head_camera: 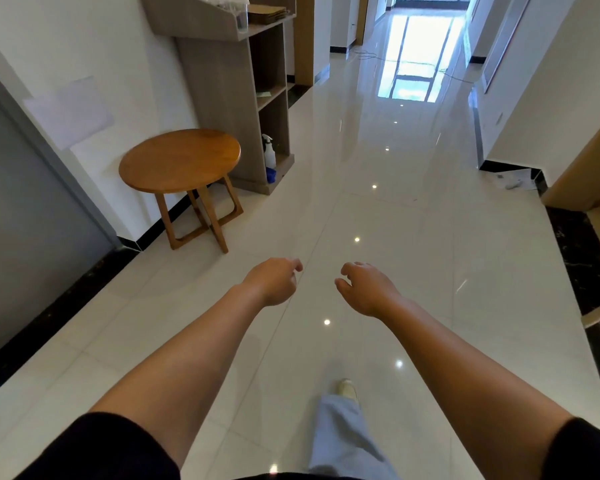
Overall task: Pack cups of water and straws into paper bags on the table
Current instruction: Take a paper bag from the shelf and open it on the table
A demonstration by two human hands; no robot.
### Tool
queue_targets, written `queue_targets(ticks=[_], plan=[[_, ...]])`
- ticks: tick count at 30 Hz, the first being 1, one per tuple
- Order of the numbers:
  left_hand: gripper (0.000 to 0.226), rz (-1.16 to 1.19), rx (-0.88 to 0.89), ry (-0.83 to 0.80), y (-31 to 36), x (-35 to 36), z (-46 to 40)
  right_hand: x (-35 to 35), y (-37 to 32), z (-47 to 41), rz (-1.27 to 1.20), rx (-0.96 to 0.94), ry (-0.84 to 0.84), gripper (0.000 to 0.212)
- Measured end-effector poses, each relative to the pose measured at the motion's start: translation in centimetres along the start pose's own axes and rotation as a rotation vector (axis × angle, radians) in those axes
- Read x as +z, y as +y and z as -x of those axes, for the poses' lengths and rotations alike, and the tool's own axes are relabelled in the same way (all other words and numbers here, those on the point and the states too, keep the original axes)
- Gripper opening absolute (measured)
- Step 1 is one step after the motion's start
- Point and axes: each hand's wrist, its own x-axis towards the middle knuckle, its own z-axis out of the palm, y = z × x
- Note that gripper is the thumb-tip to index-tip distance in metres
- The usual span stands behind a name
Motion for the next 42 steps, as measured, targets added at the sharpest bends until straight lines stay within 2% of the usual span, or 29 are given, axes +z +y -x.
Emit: queue_targets(ticks=[13,22,32,42], plan=[[0.035,0.019,-0.036,-0.023,2.8,-3.2,-22.5,-6.1,8.3,-20.6,0.028,-0.015,-0.059,0.039],[0.033,0.053,-0.046,0.014,3.5,-6.3,-33.8,-9.8,11.2,-31.9,0.043,-0.058,-0.082,0.040],[0.032,0.050,-0.054,-0.013,0.1,-10.0,-46.7,-11.2,12.6,-45.6,0.034,-0.063,-0.086,0.041],[0.033,0.020,-0.043,-0.034,-4.8,-17.5,-62.0,-15.2,11.7,-62.8,0.047,-0.046,-0.076,0.041]])
